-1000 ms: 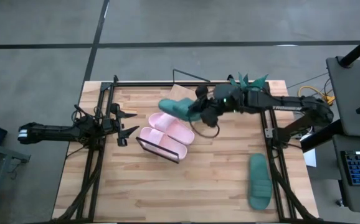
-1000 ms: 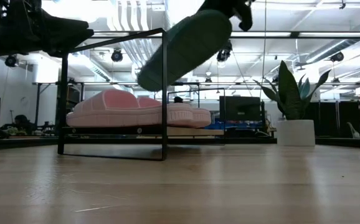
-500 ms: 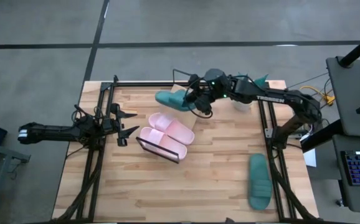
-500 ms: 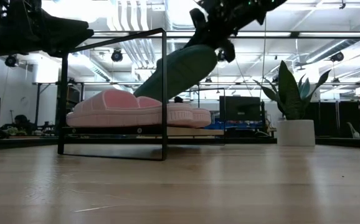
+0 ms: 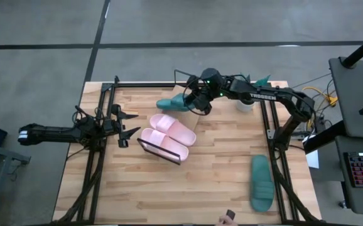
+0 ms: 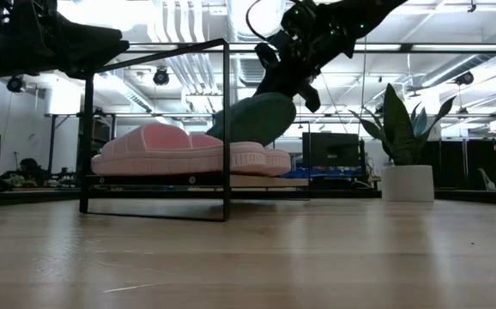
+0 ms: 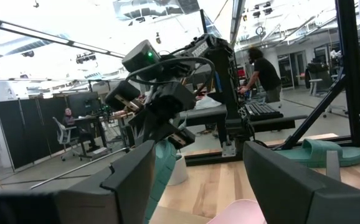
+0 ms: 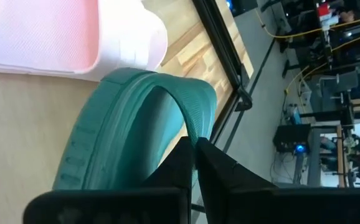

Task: Pick and place slides into the shelf
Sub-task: Put the top dark green slide on the shelf

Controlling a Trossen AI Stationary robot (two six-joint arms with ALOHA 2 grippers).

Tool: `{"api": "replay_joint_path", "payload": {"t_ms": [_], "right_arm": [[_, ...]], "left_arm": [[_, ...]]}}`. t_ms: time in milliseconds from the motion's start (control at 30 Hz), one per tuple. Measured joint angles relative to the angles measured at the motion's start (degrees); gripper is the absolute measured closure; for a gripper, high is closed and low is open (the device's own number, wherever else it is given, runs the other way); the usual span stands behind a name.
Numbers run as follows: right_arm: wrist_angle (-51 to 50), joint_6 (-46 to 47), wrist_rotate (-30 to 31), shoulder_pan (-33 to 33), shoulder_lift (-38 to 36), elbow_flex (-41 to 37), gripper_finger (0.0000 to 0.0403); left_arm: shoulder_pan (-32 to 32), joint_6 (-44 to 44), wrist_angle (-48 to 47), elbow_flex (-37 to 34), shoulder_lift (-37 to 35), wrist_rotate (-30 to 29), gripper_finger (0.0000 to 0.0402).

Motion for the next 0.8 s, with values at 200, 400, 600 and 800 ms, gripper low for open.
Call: {"api": "replay_joint_path", "payload": {"t_ms": [200, 400, 600, 800], "right_arm": [[-0.2, -0.6, 0.2, -0.8, -0.6, 0.0, 0.0395], [-4.6, -0.5, 0.1, -2.1, -0.6, 0.1, 0.0395], [-10.2, 0.5, -1.2, -2.0, -0.5, 0.1, 0.0395], [-14.6, 1.4, -1.2, -2.1, -0.4, 0.1, 0.0395]], "left_arm": [[0.0, 0.0, 0.0, 0.0, 0.0, 0.0, 0.0173], [0.0, 0.0, 0.0, 0.0, 0.0, 0.0, 0.0173], [0.0, 0.0, 0.0, 0.0, 0.0, 0.0, 0.0173], [0.0, 0.0, 0.0, 0.0, 0.0, 0.0, 0.0173]]}}
